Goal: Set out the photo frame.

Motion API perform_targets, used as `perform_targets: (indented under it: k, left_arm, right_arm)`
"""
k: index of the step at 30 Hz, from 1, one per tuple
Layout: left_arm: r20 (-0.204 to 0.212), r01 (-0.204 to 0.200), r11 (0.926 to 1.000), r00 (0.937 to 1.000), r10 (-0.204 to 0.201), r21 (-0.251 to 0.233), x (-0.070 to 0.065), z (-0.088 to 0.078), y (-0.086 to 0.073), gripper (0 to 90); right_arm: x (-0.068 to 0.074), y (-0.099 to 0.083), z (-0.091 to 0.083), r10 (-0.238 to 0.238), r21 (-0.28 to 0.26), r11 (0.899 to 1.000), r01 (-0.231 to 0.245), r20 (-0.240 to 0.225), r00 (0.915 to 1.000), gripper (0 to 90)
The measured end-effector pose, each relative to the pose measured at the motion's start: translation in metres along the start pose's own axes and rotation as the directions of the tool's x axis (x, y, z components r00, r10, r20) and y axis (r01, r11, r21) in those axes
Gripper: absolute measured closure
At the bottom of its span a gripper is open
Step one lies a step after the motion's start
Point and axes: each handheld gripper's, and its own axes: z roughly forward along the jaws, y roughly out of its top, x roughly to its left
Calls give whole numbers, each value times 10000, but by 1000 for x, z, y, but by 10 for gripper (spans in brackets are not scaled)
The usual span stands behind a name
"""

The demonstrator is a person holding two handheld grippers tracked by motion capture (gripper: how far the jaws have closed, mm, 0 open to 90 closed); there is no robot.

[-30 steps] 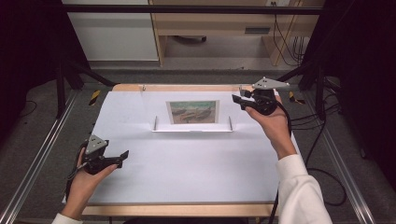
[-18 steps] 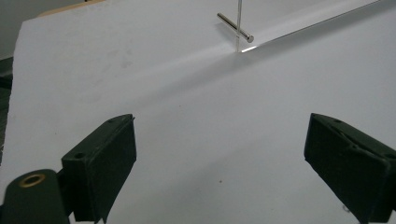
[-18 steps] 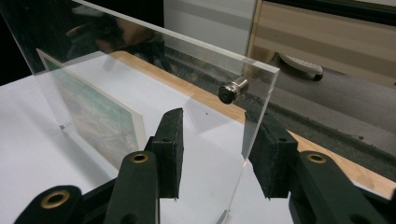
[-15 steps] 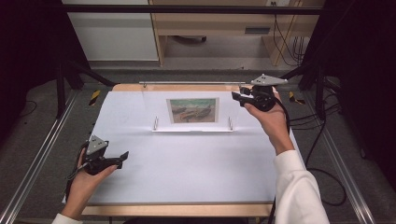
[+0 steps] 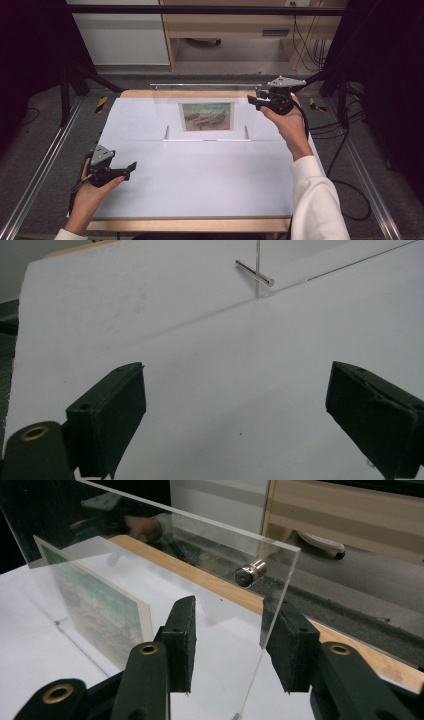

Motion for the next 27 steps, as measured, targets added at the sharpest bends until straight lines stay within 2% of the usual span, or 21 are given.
perform_targets:
  k: [24,27]
  left_arm:
    - [69,-39,9999,10000,38,142,1,-1,-3,91]
    - [76,-63,9998,10000,62,173,1,0,-3,91]
  right_arm:
    - [-5,3,8,318,73,9995,-318,4,9995,561]
    - [-6,4,7,522,31,9986,-521,-62,9986,553]
